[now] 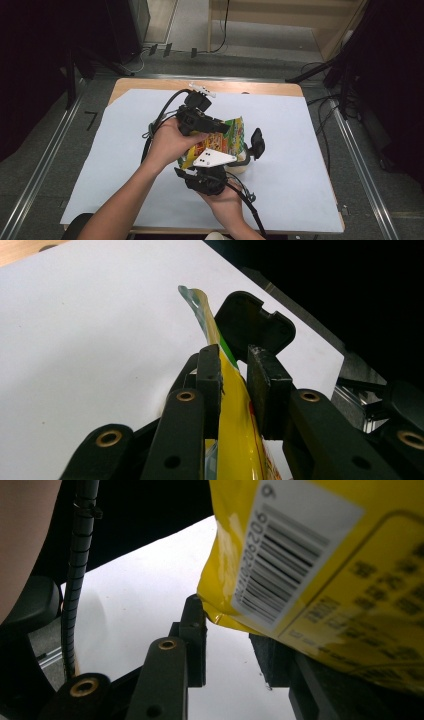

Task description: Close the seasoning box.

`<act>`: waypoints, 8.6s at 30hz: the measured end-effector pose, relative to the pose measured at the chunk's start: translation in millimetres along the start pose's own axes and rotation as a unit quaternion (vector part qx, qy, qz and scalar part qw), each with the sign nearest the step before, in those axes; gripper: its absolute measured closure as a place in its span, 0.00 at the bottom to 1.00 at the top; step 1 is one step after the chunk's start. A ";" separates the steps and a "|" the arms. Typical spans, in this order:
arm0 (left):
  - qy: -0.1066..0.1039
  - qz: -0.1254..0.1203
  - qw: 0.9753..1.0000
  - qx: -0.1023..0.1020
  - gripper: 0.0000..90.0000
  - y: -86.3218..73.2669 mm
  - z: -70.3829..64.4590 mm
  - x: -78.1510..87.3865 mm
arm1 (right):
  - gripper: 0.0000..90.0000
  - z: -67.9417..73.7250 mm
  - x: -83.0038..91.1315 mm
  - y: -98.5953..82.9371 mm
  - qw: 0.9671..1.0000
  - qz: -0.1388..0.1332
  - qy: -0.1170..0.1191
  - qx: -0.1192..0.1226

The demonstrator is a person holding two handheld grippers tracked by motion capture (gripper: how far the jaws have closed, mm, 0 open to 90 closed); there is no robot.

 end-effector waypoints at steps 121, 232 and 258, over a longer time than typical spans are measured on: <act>-0.023 -0.003 1.000 0.022 0.84 9.8 11.4 -2.3 | 0.78 -6.6 -1.6 9.0 1.000 0.011 -0.019 0.020; -0.016 -0.002 1.000 0.018 0.83 11.7 9.5 -1.8 | 0.79 -6.2 -0.1 10.7 0.999 0.008 -0.023 0.023; -0.017 -0.002 1.000 0.009 0.83 11.1 5.1 -2.9 | 0.79 -6.7 -1.7 8.6 0.999 -0.001 -0.023 0.022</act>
Point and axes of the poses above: each handheld gripper's, and its own axes: x roughly backward along the jaws, y roughly out of its top, z roughly to its left, the point moved 9 cm from there along -x, roughly forward along the jaws, and after that the axes turned 3 degrees about -x, right-handed, at the moved point
